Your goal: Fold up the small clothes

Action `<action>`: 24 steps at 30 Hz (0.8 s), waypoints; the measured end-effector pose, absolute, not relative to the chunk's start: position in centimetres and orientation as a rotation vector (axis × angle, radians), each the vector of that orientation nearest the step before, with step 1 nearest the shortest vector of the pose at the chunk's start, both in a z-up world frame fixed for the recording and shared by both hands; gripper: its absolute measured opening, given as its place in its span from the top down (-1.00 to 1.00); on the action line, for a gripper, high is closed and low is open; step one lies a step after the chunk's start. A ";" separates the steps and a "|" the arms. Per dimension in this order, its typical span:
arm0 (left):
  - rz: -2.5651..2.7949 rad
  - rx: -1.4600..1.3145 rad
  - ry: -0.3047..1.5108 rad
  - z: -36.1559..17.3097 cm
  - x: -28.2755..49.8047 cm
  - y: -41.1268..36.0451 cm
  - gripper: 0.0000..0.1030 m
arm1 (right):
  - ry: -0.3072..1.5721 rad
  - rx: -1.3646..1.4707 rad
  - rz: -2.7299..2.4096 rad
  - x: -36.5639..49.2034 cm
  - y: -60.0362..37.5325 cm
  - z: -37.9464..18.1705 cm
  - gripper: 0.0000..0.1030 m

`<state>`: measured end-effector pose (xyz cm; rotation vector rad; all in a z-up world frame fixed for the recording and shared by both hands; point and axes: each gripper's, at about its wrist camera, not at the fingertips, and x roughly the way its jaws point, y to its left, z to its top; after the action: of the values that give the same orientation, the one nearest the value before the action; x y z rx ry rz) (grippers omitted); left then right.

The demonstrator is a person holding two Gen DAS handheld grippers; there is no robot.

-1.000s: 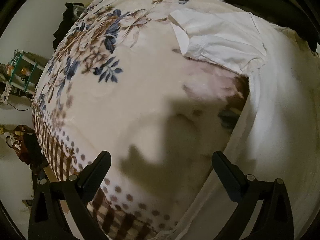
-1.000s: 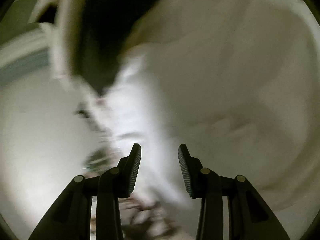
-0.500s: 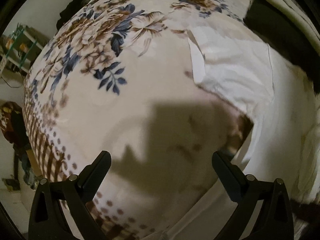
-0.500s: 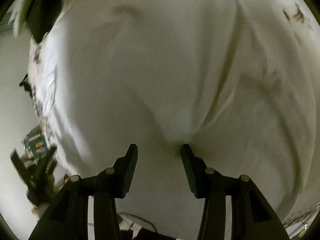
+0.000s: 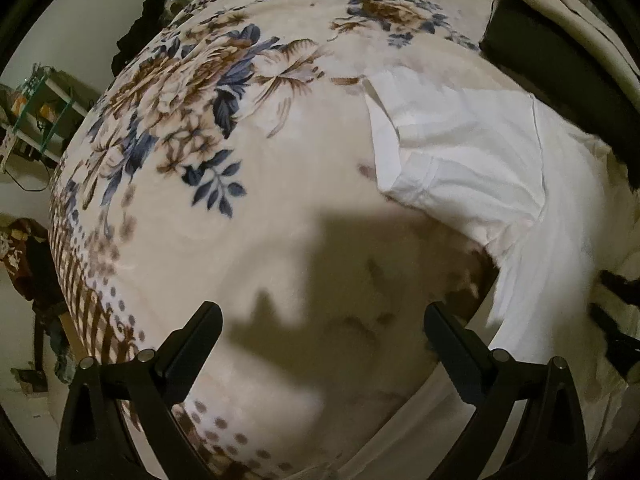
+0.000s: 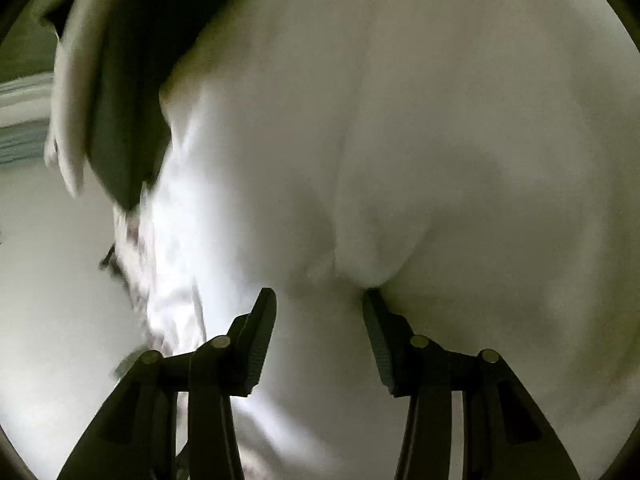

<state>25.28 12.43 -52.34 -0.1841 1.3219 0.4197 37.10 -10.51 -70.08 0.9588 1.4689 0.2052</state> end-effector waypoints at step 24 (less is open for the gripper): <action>0.169 -0.925 1.122 -55.7 34.0 16.2 0.83 | 1.448 1.006 -0.027 25.7 -21.9 -67.3 0.07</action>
<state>33.98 16.24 -55.71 -0.9253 1.1225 0.1694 25.69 -21.95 -67.28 1.0062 1.4481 -0.0275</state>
